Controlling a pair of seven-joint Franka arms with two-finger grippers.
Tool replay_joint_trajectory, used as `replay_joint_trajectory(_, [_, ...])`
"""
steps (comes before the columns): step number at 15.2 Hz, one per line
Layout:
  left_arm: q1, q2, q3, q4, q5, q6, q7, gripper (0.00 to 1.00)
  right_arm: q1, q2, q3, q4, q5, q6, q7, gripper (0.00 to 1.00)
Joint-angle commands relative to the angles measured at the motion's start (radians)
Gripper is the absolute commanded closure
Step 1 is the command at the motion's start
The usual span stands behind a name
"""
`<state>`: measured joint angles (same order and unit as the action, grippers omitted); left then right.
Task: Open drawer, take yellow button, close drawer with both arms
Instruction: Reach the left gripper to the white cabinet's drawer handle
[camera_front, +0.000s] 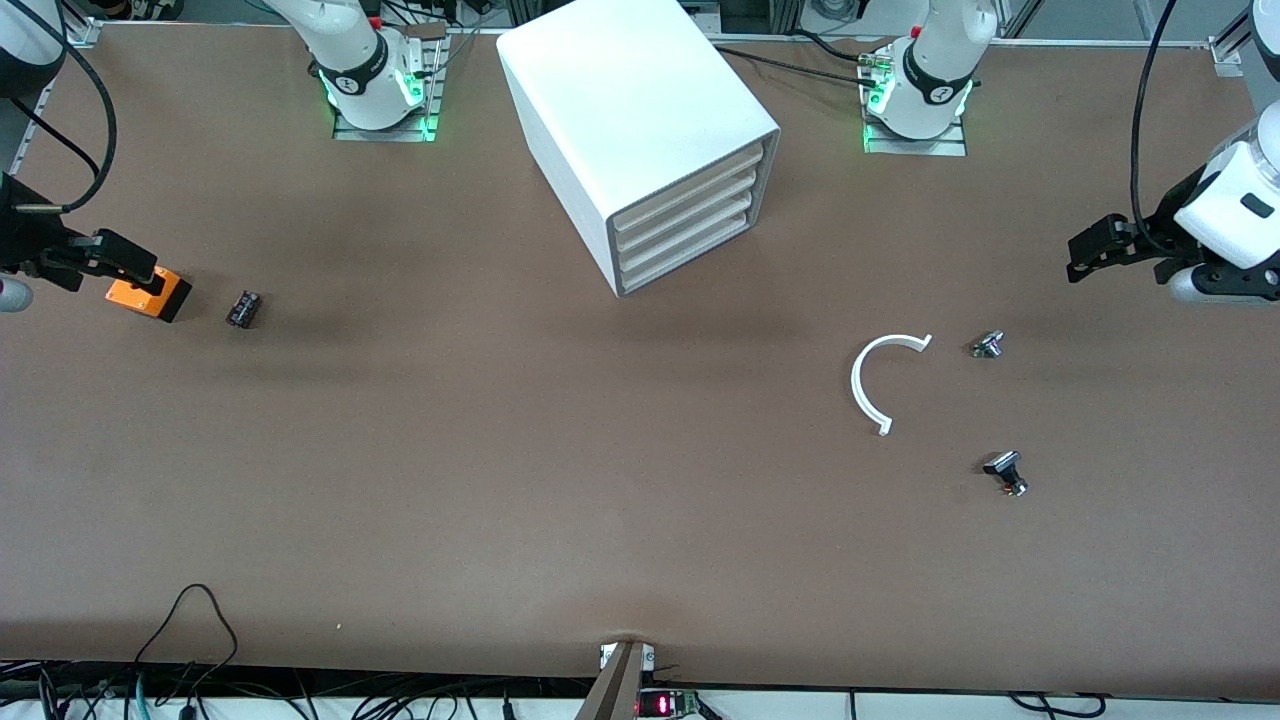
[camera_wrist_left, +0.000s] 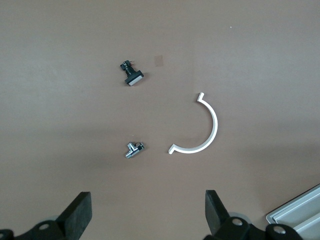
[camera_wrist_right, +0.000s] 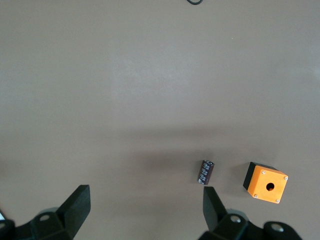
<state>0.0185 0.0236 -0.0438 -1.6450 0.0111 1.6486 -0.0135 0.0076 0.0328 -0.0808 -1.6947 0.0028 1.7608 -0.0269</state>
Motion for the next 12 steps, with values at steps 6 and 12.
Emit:
replay_joint_trajectory(6, [-0.012,0.079,-0.005,0.044,-0.011,-0.102,0.016,0.0,0.003,-0.022,0.0,-0.022,0.005,-0.004,-0.041,0.0])
replay_joint_trajectory(12, [-0.008,0.173,-0.008,0.03,-0.156,-0.208,0.039,0.0,0.002,-0.018,-0.008,-0.016,0.003,-0.011,-0.041,0.0])
